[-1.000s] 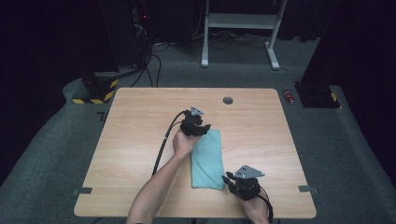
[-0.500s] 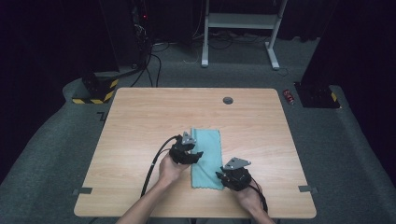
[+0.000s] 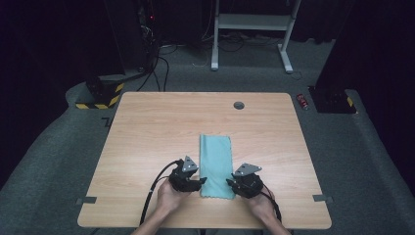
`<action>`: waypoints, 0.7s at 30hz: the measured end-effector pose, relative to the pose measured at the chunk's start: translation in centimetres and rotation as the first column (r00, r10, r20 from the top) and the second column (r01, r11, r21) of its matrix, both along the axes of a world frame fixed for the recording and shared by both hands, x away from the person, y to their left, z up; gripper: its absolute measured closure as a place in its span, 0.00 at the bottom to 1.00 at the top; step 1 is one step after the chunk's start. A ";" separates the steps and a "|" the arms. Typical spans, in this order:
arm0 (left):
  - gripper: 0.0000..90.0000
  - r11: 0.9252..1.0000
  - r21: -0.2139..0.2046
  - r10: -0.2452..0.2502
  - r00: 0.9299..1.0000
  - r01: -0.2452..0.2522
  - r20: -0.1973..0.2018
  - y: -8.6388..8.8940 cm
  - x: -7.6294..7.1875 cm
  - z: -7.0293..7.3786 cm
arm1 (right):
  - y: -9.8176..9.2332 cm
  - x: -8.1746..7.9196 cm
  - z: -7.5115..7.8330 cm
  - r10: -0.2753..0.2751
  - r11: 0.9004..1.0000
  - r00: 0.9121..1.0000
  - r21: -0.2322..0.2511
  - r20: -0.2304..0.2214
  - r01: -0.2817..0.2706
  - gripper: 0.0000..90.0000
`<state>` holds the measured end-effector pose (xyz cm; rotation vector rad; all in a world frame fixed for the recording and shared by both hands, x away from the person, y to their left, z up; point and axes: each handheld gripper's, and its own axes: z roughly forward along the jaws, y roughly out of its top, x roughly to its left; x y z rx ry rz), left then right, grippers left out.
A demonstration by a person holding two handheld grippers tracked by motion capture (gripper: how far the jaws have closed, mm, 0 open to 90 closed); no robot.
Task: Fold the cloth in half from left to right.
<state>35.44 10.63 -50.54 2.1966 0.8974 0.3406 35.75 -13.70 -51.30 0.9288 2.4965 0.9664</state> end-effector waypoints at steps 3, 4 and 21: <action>0.51 0.999 0.038 -0.002 1.000 0.002 0.002 -0.3 -0.7 -0.5 | -0.1 0.1 0.0 -0.001 1.000 1.000 0.001 -0.006 0.001 0.73; 0.51 0.999 0.048 -0.002 1.000 0.002 -0.002 -0.2 -0.9 -0.7 | -0.1 0.1 -0.1 -0.002 1.000 1.000 0.000 -0.007 0.002 0.73; 0.49 0.999 0.035 -0.011 1.000 0.011 0.004 0.3 -2.6 -0.9 | -0.9 0.4 -0.1 -0.002 1.000 1.000 0.020 -0.020 0.002 0.70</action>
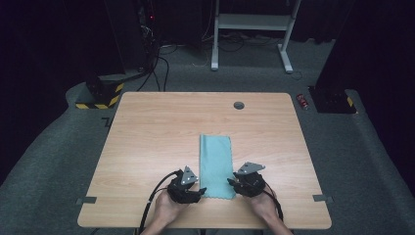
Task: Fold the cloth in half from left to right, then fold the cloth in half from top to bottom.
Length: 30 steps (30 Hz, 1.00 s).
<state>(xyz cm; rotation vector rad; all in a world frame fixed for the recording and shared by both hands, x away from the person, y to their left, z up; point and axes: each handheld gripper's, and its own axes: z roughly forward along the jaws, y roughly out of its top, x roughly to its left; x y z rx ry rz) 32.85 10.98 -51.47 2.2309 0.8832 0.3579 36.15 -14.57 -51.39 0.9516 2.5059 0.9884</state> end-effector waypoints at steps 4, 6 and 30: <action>0.49 1.000 -0.009 0.017 1.000 -0.017 -0.003 0.7 -0.3 -0.3 | -0.5 0.1 -0.1 -0.010 1.000 1.000 -0.004 -0.003 0.010 0.69; 0.49 1.000 -0.010 0.023 1.000 -0.023 0.000 1.0 -0.5 -0.2 | -0.7 0.2 -0.1 -0.013 1.000 1.000 -0.003 -0.004 0.013 0.69; 0.48 0.988 -0.146 0.063 0.997 -0.057 0.036 -1.4 6.6 1.3 | -1.7 1.2 0.0 -0.066 0.991 0.997 0.116 -0.032 0.069 0.65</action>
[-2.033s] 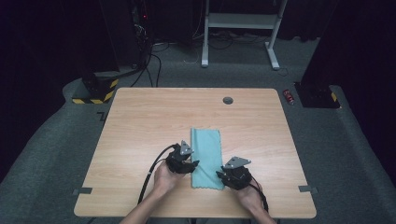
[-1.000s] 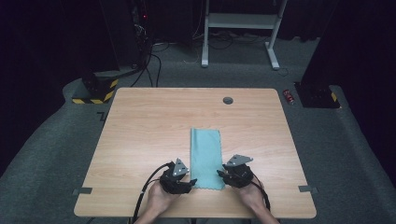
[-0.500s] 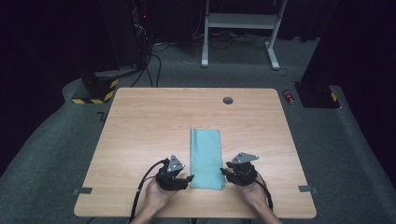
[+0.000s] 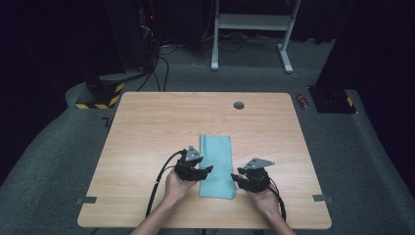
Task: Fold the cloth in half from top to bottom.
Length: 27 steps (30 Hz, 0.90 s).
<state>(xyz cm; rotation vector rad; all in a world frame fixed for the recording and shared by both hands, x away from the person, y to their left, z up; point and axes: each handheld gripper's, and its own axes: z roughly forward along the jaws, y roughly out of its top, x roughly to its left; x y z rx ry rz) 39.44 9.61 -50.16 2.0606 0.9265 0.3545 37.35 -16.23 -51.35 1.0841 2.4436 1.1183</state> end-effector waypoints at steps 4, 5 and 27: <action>0.48 1.000 0.011 0.014 1.000 -0.014 -0.021 -0.3 0.9 -1.0 | 0.2 0.2 -0.1 -0.001 1.000 1.000 0.006 -0.001 0.001 0.64; 0.48 1.000 0.016 0.020 0.999 -0.020 -0.029 -0.3 1.1 -1.2 | 0.3 0.3 -0.1 0.000 1.000 1.000 0.002 -0.004 0.000 0.63; 0.48 0.999 0.015 0.036 0.999 -0.036 -0.007 -0.1 3.7 -0.7 | 1.6 1.2 -0.4 0.027 0.998 1.000 -0.052 -0.011 -0.028 0.62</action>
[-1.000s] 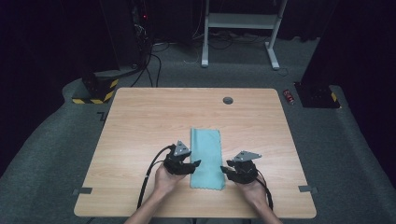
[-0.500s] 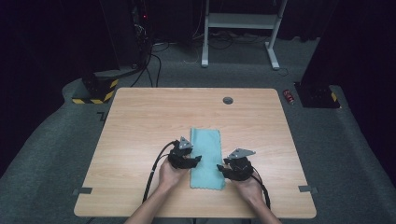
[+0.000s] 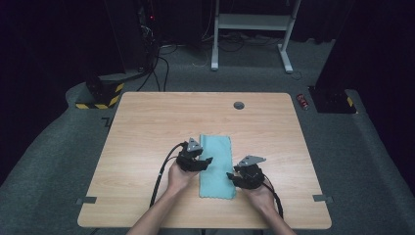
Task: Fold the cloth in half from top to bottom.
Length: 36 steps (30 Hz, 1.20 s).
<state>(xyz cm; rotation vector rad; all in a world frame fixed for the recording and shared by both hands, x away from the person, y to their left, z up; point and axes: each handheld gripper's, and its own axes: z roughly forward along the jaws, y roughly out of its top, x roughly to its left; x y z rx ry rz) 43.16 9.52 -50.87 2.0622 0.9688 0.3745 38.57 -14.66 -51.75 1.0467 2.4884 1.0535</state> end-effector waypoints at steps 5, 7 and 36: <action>0.48 1.000 0.002 0.001 1.000 -0.001 0.002 -0.7 1.3 0.1 | 0.0 0.0 0.0 -0.007 1.000 1.000 0.007 -0.002 0.007 0.62; 0.49 1.000 0.001 0.016 1.000 -0.016 -0.011 -0.5 1.8 -0.2 | 0.0 0.1 -0.1 -0.004 1.000 1.000 0.005 0.003 0.004 0.61; 0.49 0.982 -0.075 0.170 0.985 -0.173 -0.040 3.3 3.3 -0.1 | -1.3 2.7 1.7 -0.083 0.993 0.995 0.082 -0.055 0.087 0.60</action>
